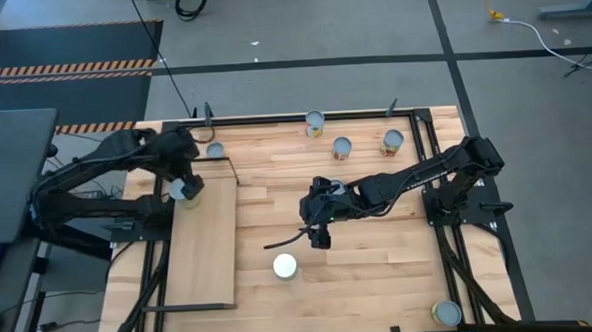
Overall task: Pick and place cans onto a shelf
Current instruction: Put the canned oranges on the shelf
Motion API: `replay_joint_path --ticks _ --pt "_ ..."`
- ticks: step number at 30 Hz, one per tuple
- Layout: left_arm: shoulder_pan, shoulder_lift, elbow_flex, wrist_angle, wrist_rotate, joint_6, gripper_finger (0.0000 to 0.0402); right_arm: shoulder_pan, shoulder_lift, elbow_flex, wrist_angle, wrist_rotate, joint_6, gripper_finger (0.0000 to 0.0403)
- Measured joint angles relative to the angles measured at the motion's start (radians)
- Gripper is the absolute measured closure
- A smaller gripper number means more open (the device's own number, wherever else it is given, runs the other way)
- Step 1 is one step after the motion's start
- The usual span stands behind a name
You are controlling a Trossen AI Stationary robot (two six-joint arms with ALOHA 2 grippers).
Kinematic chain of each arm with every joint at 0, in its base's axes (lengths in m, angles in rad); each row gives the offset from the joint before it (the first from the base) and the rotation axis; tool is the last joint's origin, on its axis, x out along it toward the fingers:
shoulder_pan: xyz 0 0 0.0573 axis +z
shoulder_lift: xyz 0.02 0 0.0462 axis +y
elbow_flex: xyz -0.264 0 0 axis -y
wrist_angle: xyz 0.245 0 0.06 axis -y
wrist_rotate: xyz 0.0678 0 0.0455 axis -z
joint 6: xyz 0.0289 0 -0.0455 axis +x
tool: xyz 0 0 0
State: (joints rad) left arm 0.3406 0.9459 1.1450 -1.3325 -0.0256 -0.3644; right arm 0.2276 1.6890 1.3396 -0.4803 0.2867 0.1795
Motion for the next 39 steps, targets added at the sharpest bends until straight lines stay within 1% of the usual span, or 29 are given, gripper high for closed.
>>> replay_joint_path --ticks 2,5,8,12,15,17,19,22,26,28,32,34,39 --pt "-0.069 -0.006 0.001 0.113 0.032 -0.036 0.0022 0.001 0.0 0.0 0.0 0.0 -0.013 0.0047" --pt "-0.204 0.003 -0.037 0.268 0.049 -0.047 0.0022 0.02 0.0 0.0 -0.007 0.0 -0.029 0.0047" --pt "-0.368 0.036 -0.108 0.464 0.049 -0.017 0.0022 0.048 0.0 0.0 -0.03 -0.007 -0.03 0.0047" --pt "-0.565 0.094 -0.208 0.746 0.047 0.038 0.0022 0.089 0.012 -0.001 -0.038 -0.057 -0.024 0.0047" --pt "-0.682 0.167 -0.265 0.902 -0.009 0.058 0.0022 0.132 0.046 0.0 -0.006 -0.075 0.006 0.0047" --pt "-0.75 0.235 -0.283 0.956 -0.074 0.042 0.0022 0.159 0.079 -0.001 0.018 -0.072 0.035 0.0047" --pt "-0.803 0.323 -0.282 1.009 -0.118 0.03 0.0022 0.185 0.116 -0.001 0.043 -0.072 0.073 0.0047" --pt "-0.855 0.459 -0.248 1.026 -0.161 0.028 0.0022 0.218 0.169 -0.001 0.072 -0.071 0.125 0.0047" --pt "-0.857 0.587 -0.196 1.043 -0.179 0.002 0.0022 0.252 0.209 -0.001 0.088 -0.022 0.189 0.0047" --pt "-0.851 0.639 -0.183 1.078 -0.176 -0.009 0.0022 0.263 0.221 -0.001 0.095 0.006 0.222 0.0047" --pt "-0.837 0.714 -0.174 1.121 -0.155 -0.011 0.0022 0.275 0.232 -0.001 0.113 0.034 0.275 0.0047" --pt "-0.836 0.732 -0.175 1.145 -0.16 0.006 0.0021 0.282 0.236 -0.001 0.117 0.059 0.285 0.0047" --pt "-0.83 0.764 -0.173 1.259 -0.194 0.05 0.0021 0.279 0.245 -0.001 0.145 0.061 0.275 0.0047"
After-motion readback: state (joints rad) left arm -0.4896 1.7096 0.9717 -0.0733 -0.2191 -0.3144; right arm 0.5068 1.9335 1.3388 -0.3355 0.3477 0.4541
